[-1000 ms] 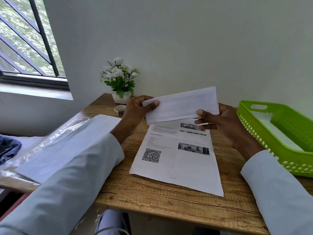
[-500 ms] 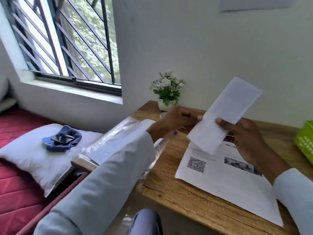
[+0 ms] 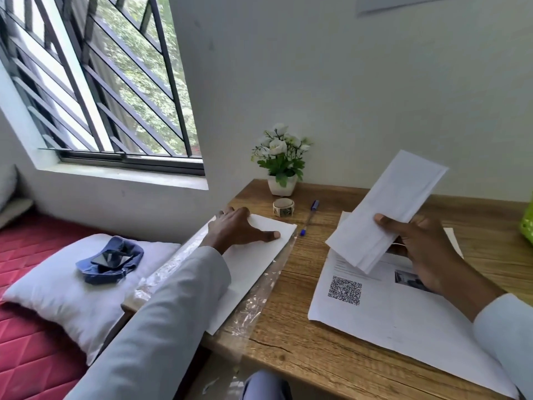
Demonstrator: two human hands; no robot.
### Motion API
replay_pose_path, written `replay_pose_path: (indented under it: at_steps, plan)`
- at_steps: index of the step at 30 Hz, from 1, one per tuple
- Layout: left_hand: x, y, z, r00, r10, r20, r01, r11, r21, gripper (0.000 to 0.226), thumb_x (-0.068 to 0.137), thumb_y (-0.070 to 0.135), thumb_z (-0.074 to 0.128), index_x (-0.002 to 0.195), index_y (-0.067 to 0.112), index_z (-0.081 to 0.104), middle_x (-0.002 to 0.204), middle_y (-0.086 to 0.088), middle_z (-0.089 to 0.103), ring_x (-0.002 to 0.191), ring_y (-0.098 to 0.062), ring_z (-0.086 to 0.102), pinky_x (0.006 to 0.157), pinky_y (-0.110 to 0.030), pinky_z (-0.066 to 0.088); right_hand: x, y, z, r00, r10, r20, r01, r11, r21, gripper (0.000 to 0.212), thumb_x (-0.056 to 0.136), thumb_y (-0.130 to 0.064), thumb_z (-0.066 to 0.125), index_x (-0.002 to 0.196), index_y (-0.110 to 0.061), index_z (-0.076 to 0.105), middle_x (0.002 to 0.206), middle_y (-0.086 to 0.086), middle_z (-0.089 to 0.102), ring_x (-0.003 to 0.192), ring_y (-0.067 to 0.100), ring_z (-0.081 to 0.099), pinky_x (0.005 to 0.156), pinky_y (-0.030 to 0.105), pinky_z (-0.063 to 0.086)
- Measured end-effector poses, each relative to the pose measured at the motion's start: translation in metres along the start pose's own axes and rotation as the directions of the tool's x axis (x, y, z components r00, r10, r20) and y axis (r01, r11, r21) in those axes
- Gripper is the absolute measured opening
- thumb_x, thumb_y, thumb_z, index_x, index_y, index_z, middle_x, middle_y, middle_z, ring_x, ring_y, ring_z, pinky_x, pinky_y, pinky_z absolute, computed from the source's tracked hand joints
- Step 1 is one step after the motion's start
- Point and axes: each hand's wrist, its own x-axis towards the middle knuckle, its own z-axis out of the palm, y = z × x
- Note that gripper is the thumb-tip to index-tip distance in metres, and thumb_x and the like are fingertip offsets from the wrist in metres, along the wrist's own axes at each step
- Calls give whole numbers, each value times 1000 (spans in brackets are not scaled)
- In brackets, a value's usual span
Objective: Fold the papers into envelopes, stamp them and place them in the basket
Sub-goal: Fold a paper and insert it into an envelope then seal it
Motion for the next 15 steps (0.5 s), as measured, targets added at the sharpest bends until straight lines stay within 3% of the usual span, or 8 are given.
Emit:
replay_pose_path:
  at_steps: [7,11,15]
  plan:
    - [3,5,5,995,43,-92,-46,998,-36,95,50,86,65,120,22,56,133,-5,54,123,-27,47,95,-38,45,-4,2,1,1000,9,0,-9,1000,-20,22,85,-13,74,107,-9,70,104,3,75,92,20,71,70,29,53]
    - [0,9,3,987,49,-154,-56,998,-42,95,56,73,75,129,20,47,135,-9,50,125,-29,44,97,-38,42,-5,2,3,1000,12,-8,-12,999,-37,17,85,-13,74,101,-14,71,102,0,75,90,18,71,71,29,52]
    - [3,9,-1,971,51,-233,-95,978,-184,72,65,46,86,123,18,54,127,-4,58,115,-26,52,78,-29,38,-5,4,2,999,17,-34,-19,998,-61,14,84,-15,76,97,-16,72,101,0,75,90,19,71,75,31,52]
